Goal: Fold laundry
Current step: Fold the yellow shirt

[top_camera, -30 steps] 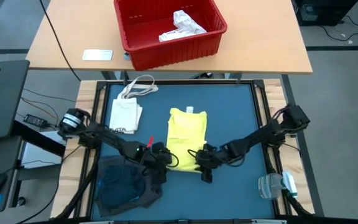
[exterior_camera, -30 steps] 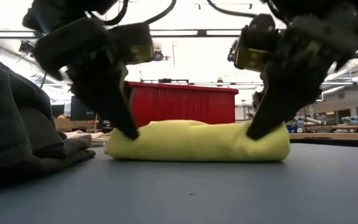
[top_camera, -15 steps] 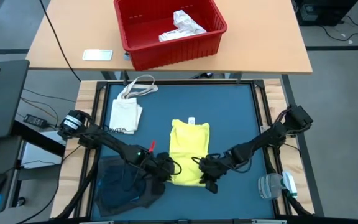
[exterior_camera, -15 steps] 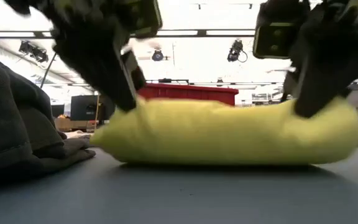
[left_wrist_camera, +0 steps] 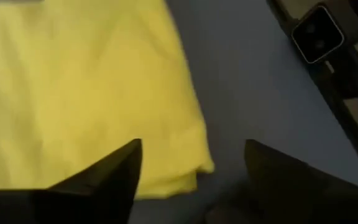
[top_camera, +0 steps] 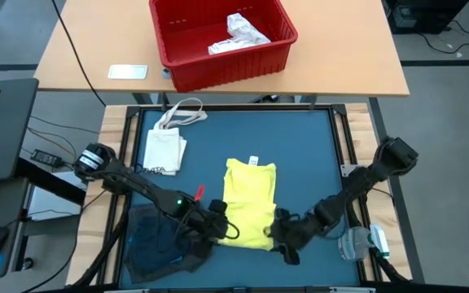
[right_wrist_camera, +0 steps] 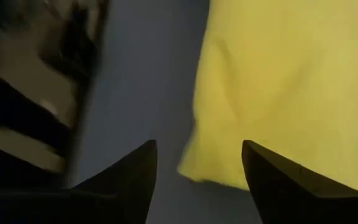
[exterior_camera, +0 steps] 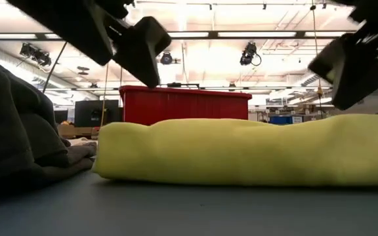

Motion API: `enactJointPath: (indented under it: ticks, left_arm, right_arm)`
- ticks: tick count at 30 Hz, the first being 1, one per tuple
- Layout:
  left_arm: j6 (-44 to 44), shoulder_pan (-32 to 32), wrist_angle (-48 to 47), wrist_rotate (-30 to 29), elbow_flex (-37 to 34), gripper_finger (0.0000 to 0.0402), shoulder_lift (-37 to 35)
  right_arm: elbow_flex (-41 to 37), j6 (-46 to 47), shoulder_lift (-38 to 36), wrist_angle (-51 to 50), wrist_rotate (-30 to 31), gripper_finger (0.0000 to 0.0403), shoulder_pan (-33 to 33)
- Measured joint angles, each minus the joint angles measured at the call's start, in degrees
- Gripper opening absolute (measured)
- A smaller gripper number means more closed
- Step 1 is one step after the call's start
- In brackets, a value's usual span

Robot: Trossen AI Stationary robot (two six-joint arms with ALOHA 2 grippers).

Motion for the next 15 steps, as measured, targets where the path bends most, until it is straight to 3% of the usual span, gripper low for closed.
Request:
enactJointPath:
  ticks: [4, 7, 15]
  left_arm:
    - [6.05, -1.25, 2.42, -1.42, -0.14, 0.0323, 2.46]
    - [8.21, -2.29, 5.22, -2.19, -0.15, 0.0328, 4.39]
    - [9.87, -3.32, 8.44, -4.99, -0.14, 0.0321, 10.66]
  right_arm:
    - [5.72, -9.41, 3.01, -9.99, 7.94, 0.0238, 2.98]
    - [9.06, -13.76, 4.79, -11.15, 10.8, 0.0239, 3.74]
    - [10.83, -15.7, 10.43, -9.99, 9.41, 0.0238, 3.28]
